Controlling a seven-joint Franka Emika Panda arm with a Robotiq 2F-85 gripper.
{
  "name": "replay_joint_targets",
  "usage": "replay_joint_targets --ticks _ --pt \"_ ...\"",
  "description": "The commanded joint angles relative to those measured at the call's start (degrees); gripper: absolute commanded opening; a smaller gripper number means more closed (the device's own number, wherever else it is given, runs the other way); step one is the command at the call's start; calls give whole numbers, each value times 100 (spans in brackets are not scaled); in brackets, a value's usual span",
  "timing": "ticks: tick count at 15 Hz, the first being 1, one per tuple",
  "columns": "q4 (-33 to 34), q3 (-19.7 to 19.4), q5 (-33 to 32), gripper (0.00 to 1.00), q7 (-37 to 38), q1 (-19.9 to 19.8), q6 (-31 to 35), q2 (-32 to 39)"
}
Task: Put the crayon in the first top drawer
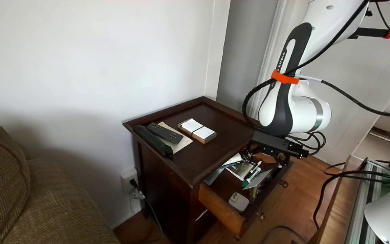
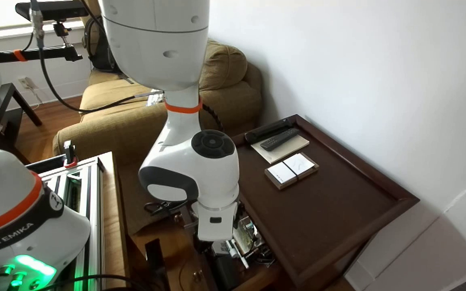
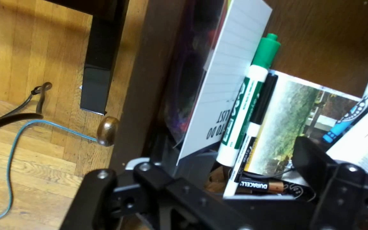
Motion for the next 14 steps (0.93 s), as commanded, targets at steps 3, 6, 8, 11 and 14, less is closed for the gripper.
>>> replay_joint_targets --ticks 3,6,8,11,14 --pt "-102 -305 134 100 -535 665 -897 -641" --pt "-99 -748 50 100 -826 1337 -1366 -855" --pt "-105 -1103 -62 100 -997 1814 -1592 -968" --pt "-147 -1663 -300 100 -1248 2565 -1469 -1043" --pt "-193 -1808 -511 100 -1672 2824 -1164 -1177"
